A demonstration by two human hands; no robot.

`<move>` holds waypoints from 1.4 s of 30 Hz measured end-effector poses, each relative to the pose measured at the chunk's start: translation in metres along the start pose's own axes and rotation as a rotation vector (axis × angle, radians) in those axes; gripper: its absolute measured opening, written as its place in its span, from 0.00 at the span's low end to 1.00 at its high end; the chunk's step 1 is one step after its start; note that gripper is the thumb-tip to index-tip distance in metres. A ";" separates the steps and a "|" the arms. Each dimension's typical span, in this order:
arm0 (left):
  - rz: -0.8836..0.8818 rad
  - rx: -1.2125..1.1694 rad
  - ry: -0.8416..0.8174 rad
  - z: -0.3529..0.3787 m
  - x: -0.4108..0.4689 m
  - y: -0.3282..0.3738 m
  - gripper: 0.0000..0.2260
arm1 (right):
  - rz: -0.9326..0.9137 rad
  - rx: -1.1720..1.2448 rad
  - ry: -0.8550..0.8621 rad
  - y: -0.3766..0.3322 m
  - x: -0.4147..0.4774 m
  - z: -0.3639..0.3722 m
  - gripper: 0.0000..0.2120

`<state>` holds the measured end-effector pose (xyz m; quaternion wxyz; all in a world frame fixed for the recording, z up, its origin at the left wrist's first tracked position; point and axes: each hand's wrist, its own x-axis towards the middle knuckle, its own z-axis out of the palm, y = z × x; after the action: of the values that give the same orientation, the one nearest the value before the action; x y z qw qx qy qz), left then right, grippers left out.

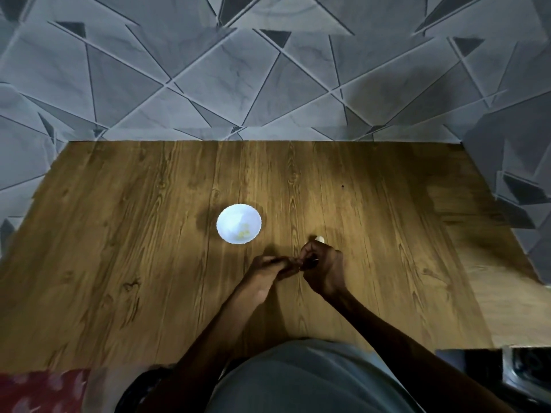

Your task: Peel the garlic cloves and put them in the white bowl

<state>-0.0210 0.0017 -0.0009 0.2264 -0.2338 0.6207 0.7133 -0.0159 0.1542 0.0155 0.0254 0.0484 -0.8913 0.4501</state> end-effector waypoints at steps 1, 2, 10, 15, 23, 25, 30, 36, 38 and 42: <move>-0.040 -0.076 -0.024 0.000 -0.002 0.002 0.07 | -0.020 -0.008 0.001 0.000 -0.002 0.000 0.13; -0.078 -0.154 -0.048 -0.001 -0.004 0.004 0.08 | -0.044 -0.016 -0.001 0.000 -0.004 0.001 0.15; 0.211 0.329 0.094 0.000 -0.009 -0.016 0.08 | 0.220 0.240 -0.011 0.003 -0.009 0.006 0.07; 0.511 0.544 0.033 0.000 -0.017 -0.014 0.08 | 0.824 0.695 -0.175 -0.005 -0.001 -0.012 0.09; 0.770 0.798 -0.042 0.000 -0.016 -0.013 0.04 | 1.089 0.890 -0.159 -0.004 -0.001 -0.018 0.11; 0.605 0.671 -0.016 -0.001 -0.010 -0.017 0.04 | 0.887 0.816 -0.130 -0.003 -0.007 -0.015 0.09; -0.008 -0.012 -0.072 -0.007 -0.001 -0.011 0.04 | 0.273 0.418 -0.031 0.006 -0.015 -0.003 0.08; 0.024 0.045 -0.078 -0.004 -0.005 -0.004 0.05 | 0.270 0.205 -0.022 0.008 -0.013 -0.002 0.07; 0.079 0.108 -0.041 -0.002 -0.001 -0.006 0.08 | 0.337 0.236 -0.005 0.007 -0.010 -0.006 0.08; 0.058 0.131 -0.095 -0.002 0.003 -0.007 0.06 | 0.260 0.126 -0.068 0.009 -0.004 -0.012 0.08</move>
<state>-0.0191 0.0004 -0.0082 0.2495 -0.1663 0.6611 0.6877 -0.0126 0.1694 0.0144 -0.0666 -0.0506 -0.8605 0.5026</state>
